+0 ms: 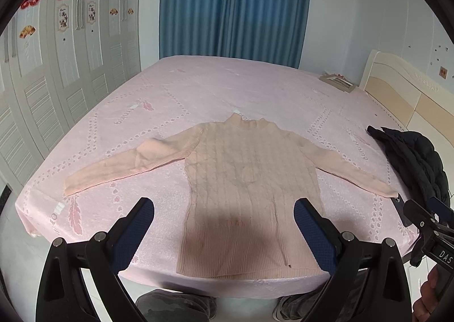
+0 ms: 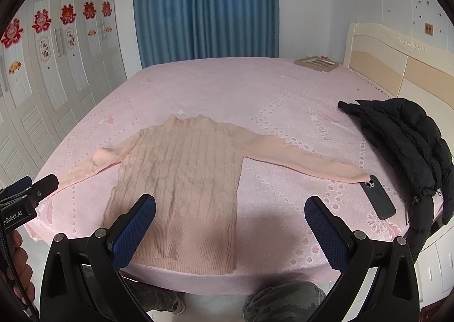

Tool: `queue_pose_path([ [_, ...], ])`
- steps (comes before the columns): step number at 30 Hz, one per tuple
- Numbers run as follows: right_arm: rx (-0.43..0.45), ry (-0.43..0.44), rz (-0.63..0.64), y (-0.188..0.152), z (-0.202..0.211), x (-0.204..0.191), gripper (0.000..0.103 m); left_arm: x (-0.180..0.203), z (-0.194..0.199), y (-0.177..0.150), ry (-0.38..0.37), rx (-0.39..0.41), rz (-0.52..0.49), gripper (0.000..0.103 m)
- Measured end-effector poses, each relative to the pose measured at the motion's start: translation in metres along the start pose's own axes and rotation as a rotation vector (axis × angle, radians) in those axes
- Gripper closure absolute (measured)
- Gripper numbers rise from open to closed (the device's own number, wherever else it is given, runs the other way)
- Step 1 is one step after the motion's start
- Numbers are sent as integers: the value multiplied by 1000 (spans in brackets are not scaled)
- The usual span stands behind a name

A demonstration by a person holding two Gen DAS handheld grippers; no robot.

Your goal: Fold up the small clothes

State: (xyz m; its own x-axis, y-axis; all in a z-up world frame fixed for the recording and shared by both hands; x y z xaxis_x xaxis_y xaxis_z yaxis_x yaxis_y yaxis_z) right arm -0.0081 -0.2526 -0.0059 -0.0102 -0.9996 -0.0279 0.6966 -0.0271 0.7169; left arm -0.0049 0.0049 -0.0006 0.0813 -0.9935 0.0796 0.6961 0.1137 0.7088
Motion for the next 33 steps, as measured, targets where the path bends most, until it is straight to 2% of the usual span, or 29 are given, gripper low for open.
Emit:
queue_pose_path([
  [13, 30, 9, 13, 5, 6, -5, 0, -10, 2, 5, 17, 16, 15, 4],
  [20, 28, 20, 52, 8, -2, -16, 1, -27, -16, 9, 5, 16, 54, 4],
  [26, 27, 83, 70, 4, -25, -28, 2, -69, -62, -4, -70, -46, 139, 5],
  [31, -8, 138, 68, -2, -65, -38, 6, -129, -113, -26, -7, -79, 240, 8],
  [33, -33, 160, 48, -6, -85, -41, 11, -155, -133, -35, 20, -104, 291, 9],
])
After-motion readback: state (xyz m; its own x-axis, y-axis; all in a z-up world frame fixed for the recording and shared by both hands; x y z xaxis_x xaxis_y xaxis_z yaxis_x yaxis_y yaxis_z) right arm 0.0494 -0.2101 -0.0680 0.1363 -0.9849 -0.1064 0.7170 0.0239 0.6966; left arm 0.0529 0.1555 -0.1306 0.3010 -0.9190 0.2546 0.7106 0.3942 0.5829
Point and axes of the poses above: each gripper's, at about its wrist camera, not at the fingertips, and z roughly against the way its jaws point, x to its right, y to its top, the point moved 2 cm from there along -z, roughly the way its jaws point, and after that the axes turned 3 degrees about -x, right-handed, at the moved point
